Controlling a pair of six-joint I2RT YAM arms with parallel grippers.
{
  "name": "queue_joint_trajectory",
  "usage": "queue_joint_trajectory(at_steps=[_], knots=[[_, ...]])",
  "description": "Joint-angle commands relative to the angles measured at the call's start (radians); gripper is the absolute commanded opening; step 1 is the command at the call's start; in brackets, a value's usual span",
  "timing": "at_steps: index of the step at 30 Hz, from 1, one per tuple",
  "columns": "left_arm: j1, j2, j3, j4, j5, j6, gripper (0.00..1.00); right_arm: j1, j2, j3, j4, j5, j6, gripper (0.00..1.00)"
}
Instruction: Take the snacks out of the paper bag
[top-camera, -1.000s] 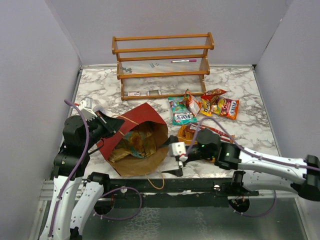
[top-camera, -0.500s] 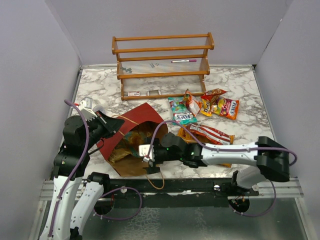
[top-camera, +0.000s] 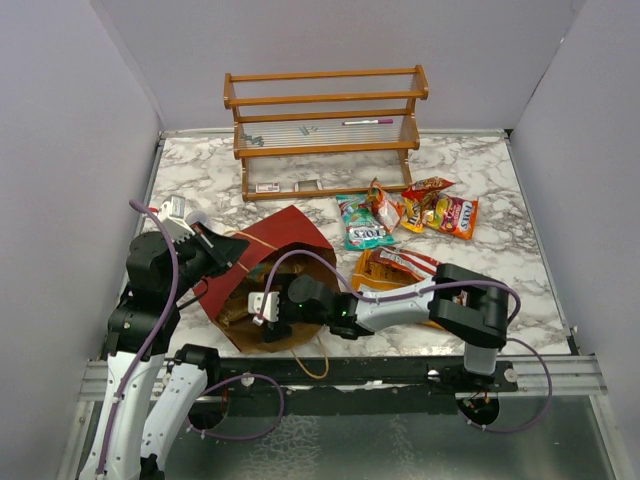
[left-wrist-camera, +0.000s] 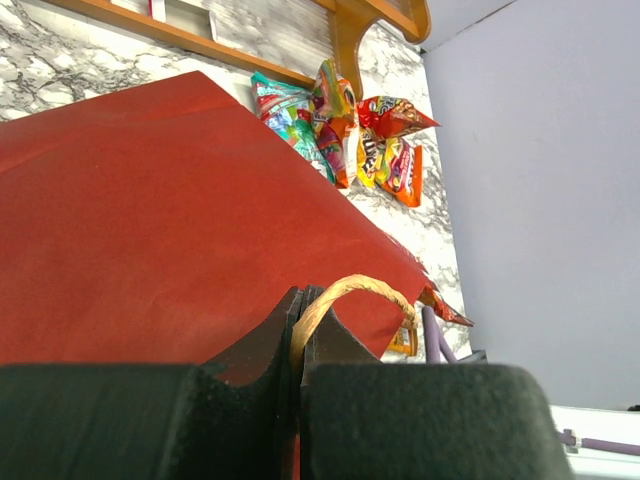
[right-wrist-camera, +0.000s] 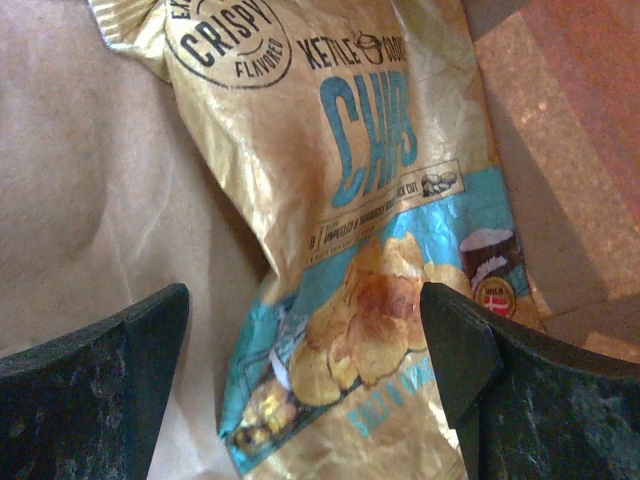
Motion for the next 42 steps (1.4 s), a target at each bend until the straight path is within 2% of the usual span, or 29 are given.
queue_joint_trajectory(at_steps=[1, 3, 5, 13, 22, 34, 42], knots=[[0.002, -0.008, -0.013, 0.023, 0.009, 0.001, 0.00, 0.013, 0.079, 0.077, 0.066, 0.064, -0.069, 0.97], [0.002, -0.008, -0.013, 0.024, 0.008, 0.004, 0.00, 0.014, 0.113, 0.094, 0.071, 0.081, -0.091, 0.95], [0.002, -0.008, -0.013, 0.024, 0.008, 0.004, 0.00, 0.012, 0.148, 0.115, 0.075, 0.093, -0.105, 0.88], [0.002, -0.007, -0.008, 0.013, 0.003, 0.010, 0.00, 0.012, 0.181, 0.166, 0.013, 0.070, -0.046, 0.38], [0.003, -0.013, -0.016, 0.007, -0.014, 0.013, 0.00, 0.015, 0.029, 0.122, -0.057, 0.031, 0.035, 0.03], [0.002, -0.020, -0.019, -0.005, -0.021, 0.010, 0.00, 0.014, -0.161, 0.078, -0.204, 0.004, 0.112, 0.02], [0.002, -0.019, -0.024, -0.002, -0.030, 0.011, 0.00, 0.014, -0.362, 0.032, -0.283, 0.014, 0.160, 0.02]])
